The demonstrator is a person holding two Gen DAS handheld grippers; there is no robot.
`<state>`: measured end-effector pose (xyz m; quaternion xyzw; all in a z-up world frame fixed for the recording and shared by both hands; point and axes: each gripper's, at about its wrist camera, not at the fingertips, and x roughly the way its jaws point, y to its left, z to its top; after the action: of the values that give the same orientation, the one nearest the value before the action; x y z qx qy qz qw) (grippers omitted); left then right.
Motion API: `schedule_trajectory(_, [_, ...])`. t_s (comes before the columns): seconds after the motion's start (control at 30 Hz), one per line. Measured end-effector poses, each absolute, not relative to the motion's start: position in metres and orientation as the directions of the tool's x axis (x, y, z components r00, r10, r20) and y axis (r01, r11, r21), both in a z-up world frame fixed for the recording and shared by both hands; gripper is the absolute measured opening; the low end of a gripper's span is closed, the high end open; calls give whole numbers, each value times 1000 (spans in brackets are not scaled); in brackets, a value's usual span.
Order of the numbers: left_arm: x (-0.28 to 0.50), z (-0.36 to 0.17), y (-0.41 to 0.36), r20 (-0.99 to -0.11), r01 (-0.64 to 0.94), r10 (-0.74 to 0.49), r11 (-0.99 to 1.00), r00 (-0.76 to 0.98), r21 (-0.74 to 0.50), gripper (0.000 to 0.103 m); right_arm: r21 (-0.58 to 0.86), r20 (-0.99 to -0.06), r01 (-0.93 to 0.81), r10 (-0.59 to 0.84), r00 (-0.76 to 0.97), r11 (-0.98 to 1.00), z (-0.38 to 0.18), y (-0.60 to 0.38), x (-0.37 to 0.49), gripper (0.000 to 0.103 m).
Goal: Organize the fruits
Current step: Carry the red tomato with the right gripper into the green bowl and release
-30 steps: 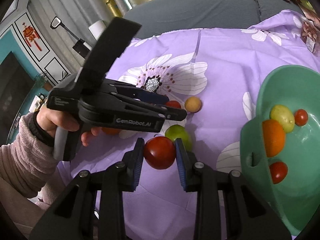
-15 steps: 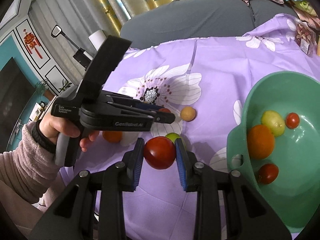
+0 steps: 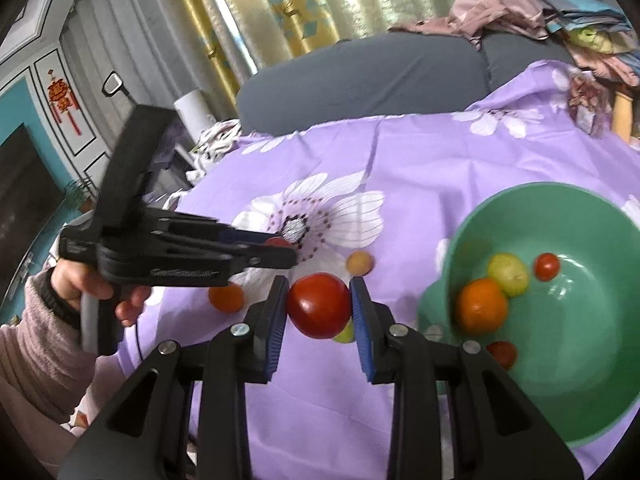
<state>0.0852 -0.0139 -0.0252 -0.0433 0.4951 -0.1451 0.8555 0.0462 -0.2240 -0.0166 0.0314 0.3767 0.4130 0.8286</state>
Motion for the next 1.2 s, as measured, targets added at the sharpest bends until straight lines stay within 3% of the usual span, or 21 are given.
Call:
schedule_trajectory(0.53, [92, 1, -86, -810, 360, -367, 910, 458, -208, 28, 330, -581, -539, 617, 531, 775, -15, -287, 59, 31])
schedule_trajectory(1.2, [115, 2, -172, -829, 496, -392, 853, 398, -165, 28, 369, -563, -442, 575, 593, 818, -28, -343, 66, 32])
